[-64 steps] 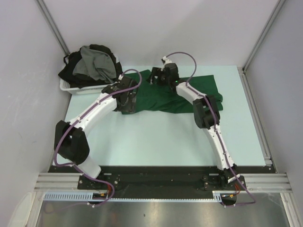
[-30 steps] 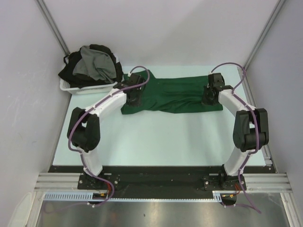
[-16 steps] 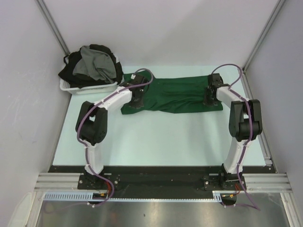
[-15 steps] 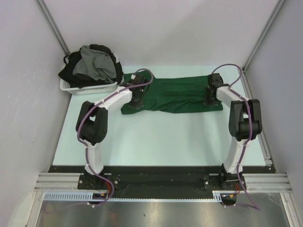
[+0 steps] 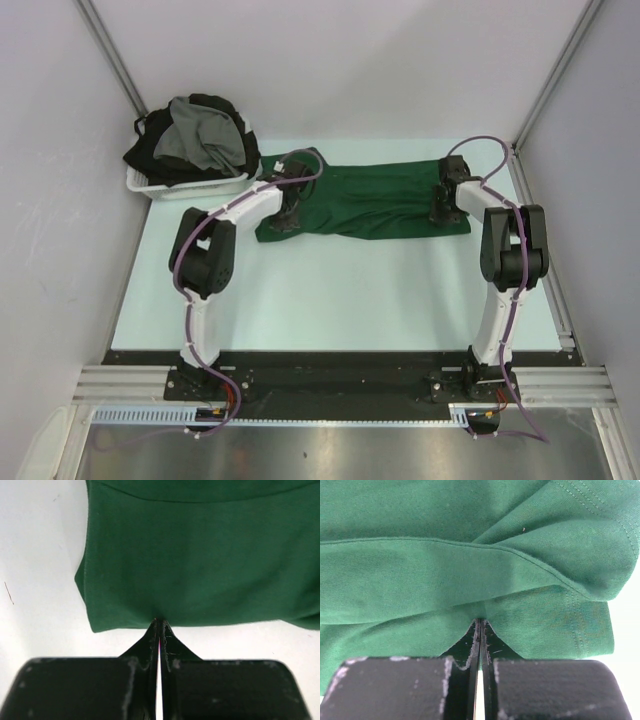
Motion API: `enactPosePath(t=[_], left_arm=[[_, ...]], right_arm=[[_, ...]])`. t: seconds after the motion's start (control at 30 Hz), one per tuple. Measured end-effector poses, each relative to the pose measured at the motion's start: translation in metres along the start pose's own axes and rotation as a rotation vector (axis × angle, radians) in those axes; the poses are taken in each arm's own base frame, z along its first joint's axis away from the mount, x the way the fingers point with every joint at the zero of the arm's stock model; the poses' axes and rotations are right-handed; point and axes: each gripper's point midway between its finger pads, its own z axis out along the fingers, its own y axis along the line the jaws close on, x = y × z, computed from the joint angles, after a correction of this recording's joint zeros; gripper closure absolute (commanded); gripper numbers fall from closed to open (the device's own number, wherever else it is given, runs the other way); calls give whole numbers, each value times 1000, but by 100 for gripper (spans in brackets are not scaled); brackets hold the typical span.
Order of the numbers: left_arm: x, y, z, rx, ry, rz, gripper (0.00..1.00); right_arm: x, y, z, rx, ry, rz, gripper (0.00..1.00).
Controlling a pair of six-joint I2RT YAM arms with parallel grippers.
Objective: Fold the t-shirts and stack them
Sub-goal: Fold the flattened tshirt in 1/3 of the way
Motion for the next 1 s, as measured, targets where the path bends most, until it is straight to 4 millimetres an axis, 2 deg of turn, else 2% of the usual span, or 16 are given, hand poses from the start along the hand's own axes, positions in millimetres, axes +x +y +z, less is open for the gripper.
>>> enactPosePath(t=[0.33,0.67,1.0], left_arm=[[-5,17,18,-39,25,-44,100],[11,37,33,-70,96,-77,100],[11,46,35,-48,97,-122,100]], right_arm=[[0,-1,0,-6,2,-3,100],[-2,-8,1,-11,5,14,100],[-4,-17,2,-16,7,38,100]])
